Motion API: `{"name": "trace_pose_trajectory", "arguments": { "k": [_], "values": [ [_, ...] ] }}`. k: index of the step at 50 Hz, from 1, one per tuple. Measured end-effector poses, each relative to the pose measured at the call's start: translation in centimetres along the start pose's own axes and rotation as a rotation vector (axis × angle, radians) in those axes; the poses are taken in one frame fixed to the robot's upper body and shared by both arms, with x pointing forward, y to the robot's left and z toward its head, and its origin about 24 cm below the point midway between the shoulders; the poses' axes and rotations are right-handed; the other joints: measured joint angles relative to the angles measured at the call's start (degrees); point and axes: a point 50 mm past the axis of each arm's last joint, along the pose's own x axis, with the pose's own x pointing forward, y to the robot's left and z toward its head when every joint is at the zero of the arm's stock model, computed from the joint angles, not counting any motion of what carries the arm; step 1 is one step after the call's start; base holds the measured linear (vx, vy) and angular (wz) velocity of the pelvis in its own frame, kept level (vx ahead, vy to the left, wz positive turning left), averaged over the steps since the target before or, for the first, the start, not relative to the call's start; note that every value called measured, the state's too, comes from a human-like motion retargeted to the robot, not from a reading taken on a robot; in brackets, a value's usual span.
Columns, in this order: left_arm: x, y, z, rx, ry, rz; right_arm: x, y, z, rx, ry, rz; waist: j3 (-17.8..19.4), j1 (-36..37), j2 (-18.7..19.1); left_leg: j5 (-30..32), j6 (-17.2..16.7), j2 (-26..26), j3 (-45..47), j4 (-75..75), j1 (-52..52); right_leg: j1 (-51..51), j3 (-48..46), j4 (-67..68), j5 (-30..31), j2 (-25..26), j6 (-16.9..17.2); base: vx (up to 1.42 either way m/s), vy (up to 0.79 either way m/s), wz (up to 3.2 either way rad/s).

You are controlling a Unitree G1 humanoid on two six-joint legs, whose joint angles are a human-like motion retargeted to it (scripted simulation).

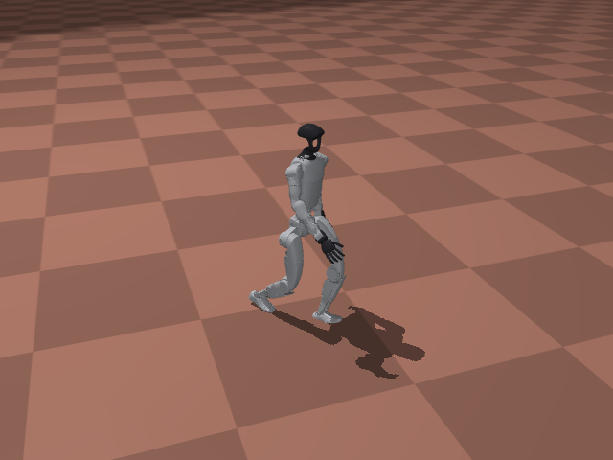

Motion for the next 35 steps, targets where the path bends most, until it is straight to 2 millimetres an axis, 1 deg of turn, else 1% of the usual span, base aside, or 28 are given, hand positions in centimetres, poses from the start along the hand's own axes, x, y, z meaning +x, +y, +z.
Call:
{"name": "trace_pose_trajectory", "arguments": {
  "k": [2,3,5,6,7,8,10,12,13,15,17,18,20,22,23,24,25,26,27,28,30,31,33,35],
  "values": [
    [0.0,0.0,0.4,-0.049,-0.012,0.006,-0.7,0.8,-1.5,0.009,0.047,0.035,-0.2,-0.6,-2.5,1.4,2.5,-3.1,1.8,4.0,1.2,0.1,1.5,7.8,4.8,-3.1,3.2,0.81,0.1,0.76],
    [0.1,0.2,0.9,-0.074,-0.027,0.01,-1.2,1.4,-2.6,0.022,0.079,0.063,0.1,-1.3,-4.7,1.8,3.9,-6.0,3.0,3.7,3.2,-0.3,2.5,12.6,9.1,-5.6,5.6,0.79,0.08,0.97],
    [0.4,0.0,2.5,-0.113,-0.078,0.006,-2.3,2.5,-4.7,0.04,0.149,0.122,0.6,-3.0,-7.4,1.4,6.0,-11.1,3.6,2.2,7.1,-3.3,4.3,22.6,20.7,-8.7,10.1,0.76,0.03,0.96],
    [0.5,-0.2,3.8,-0.119,-0.118,0.001,-2.8,2.9,-5.7,0.04,0.182,0.144,0.8,-3.9,-7.6,0.7,6.3,-12.6,3.1,1.1,9.1,-6.0,4.7,26.9,24.8,-9.2,10.9,0.77,-0.01,0.75],
    [0.6,-0.5,5.2,-0.121,-0.162,-0.004,-3.3,3.2,-6.7,0.036,0.214,0.163,1.0,-4.8,-7.6,-0.1,6.4,-13.8,2.4,0.0,11.4,-8.9,4.9,30.8,27.3,-9.9,11.1,0.78,-0.01,0.54],
    [0.6,-0.8,6.7,-0.114,-0.211,-0.009,-3.9,3.3,-7.6,0.027,0.243,0.175,1.2,-5.7,-7.1,-1.0,6.3,-14.6,1.6,-1.4,13.8,-12.1,4.7,33.8,26.8,-10.7,10.1,0.8,0.0,0.44],
    [0.5,-1.4,10.0,-0.093,-0.317,-0.016,-5.0,3.3,-9.6,0.002,0.296,0.184,1.9,-7.5,-5.6,-2.7,5.8,-15.5,-0.4,-4.8,19.6,-18.4,3.9,36.8,22.1,-12.5,7.2,0.82,0.01,0.38],
    [0.1,-1.8,13.6,-0.073,-0.436,-0.023,-6.2,3.0,-11.6,-0.023,0.35,0.178,2.9,-9.4,-3.6,-5.0,5.0,-14.9,-2.8,-7.0,25.7,-24.0,2.9,34.4,16.7,-12.9,4.7,0.84,-0.01,0.5],
    [-0.3,-2.1,15.5,-0.067,-0.499,-0.027,-6.9,2.7,-12.6,-0.029,0.379,0.173,3.4,-10.3,-2.4,-6.1,4.4,-14.2,-4.1,-7.5,28.5,-26.2,2.5,31.4,14.6,-12.4,3.8,0.85,-0.05,0.62],
    [-1.4,-2.5,19.1,-0.066,-0.629,-0.044,-8.3,2.4,-14.6,-0.038,0.445,0.169,4.4,-11.7,0.1,-8.5,3.3,-11.8,-6.8,-7.4,33.1,-29.7,1.9,22.4,11.9,-9.4,3.2,0.85,-0.08,0.73],
    [-2.7,-3.0,22.2,-0.069,-0.749,-0.07,-10.0,2.3,-16.5,-0.039,0.519,0.172,4.3,-12.5,2.1,-9.4,2.1,-9.5,-9.2,-7.6,35.8,-31.7,3.6,10.2,11.5,-4.5,4.2,0.82,-0.11,0.84],
    [-3.4,-3.3,23.5,-0.074,-0.803,-0.085,-10.8,2.3,-17.4,-0.037,0.553,0.176,3.8,-12.6,3.0,-9.9,1.6,-8.3,-9.9,-7.5,36.4,-32.1,4.9,4.4,11.8,-2.0,4.8,0.78,-0.12,0.89],
    [-4.7,-3.9,25.3,-0.099,-0.883,-0.115,-12.4,2.3,-18.8,-0.034,0.611,0.184,3.2,-12.7,4.1,-11.5,1.1,-5.7,-10.3,-3.9,37.1,-31.6,6.3,-1.0,12.6,1.0,5.1,0.74,-0.15,0.93],
    [-5.1,-4.3,25.4,-0.139,-0.899,-0.136,-13.5,2.7,-19.6,-0.038,0.646,0.193,2.8,-12.3,3.9,-12.5,0.7,-2.8,-9.6,5.7,36.6,-31.3,5.9,4.4,12.5,2.3,3.7,0.7,-0.21,0.84],
    [-5.1,-4.5,25.0,-0.155,-0.893,-0.14,-13.8,2.9,-19.8,-0.044,0.651,0.196,2.7,-11.8,3.8,-11.3,0.5,-0.3,-8.1,11.7,36.0,-30.8,5.0,7.2,11.8,2.5,2.5,0.69,-0.22,0.83],
    [-4.9,-4.6,24.5,-0.167,-0.879,-0.142,-13.6,3.1,-19.6,-0.055,0.642,0.195,3.3,-11.2,4.9,-9.2,0.4,4.0,-7.5,20.0,34.1,-29.2,2.7,8.5,10.5,3.5,0.8,0.68,-0.24,0.88],
    [-4.8,-4.8,24.0,-0.178,-0.861,-0.144,-13.3,3.3,-19.3,-0.07,0.627,0.193,4.3,-10.6,6.5,-6.7,0.4,9.2,-7.2,29.3,31.6,-27.0,-0.3,9.2,8.8,5.0,-1.2,0.65,-0.26,0.88],
    [-4.5,-5.2,23.2,-0.173,-0.83,-0.145,-12.4,3.3,-18.5,-0.088,0.595,0.181,5.2,-9.5,8.3,-4.9,1.4,14.4,-7.5,35.9,28.2,-24.4,-2.7,7.5,8.2,6.9,-2.7,0.64,-0.26,0.85],
    [-4.2,-5.6,22.4,-0.164,-0.796,-0.145,-11.5,3.2,-17.7,-0.104,0.562,0.168,5.9,-8.3,9.7,-3.8,2.4,18.5,-7.5,41.3,24.9,-21.9,-4.6,6.0,7.6,8.4,-3.9,0.65,-0.25,0.79],
    [-3.7,-5.9,21.3,-0.145,-0.753,-0.142,-10.5,3.2,-16.7,-0.116,0.525,0.153,6.3,-6.9,9.8,-4.0,3.8,20.5,-7.1,44.2,21.8,-19.6,-5.5,4.7,6.8,8.8,-4.7,0.67,-0.21,0.82],
    [-2.6,-6.1,18.6,-0.096,-0.654,-0.131,-8.3,3.0,-14.4,-0.115,0.448,0.118,6.8,-4.4,9.2,-6.8,5.6,21.1,-5.2,44.7,16.3,-15.1,-6.7,2.0,5.4,8.4,-5.2,0.7,-0.15,0.84],
    [-2.0,-5.7,17.0,-0.074,-0.6,-0.12,-7.1,2.9,-13.0,-0.094,0.406,0.096,7.0,-3.4,8.6,-8.4,5.7,20.1,-3.6,41.7,14.2,-12.9,-7.0,0.6,4.8,7.7,-4.9,0.72,-0.09,0.84],
    [-0.9,-4.7,13.8,-0.043,-0.488,-0.094,-4.9,2.4,-10.0,-0.035,0.316,0.049,7.2,-1.8,7.2,-10.5,4.9,17.7,0.0,32.8,10.8,-8.9,-7.8,-2.1,3.6,5.9,-4.3,0.73,-0.04,0.86],
    [-0.2,-3.4,10.6,-0.031,-0.375,-0.065,-3.0,1.6,-6.9,0.029,0.215,0.008,6.8,-1.0,5.7,-10.2,2.8,14.2,3.9,19.7,8.4,-5.9,-8.9,-4.6,2.6,3.5,-3.3,0.72,0.0,1.0]
  ]
}}
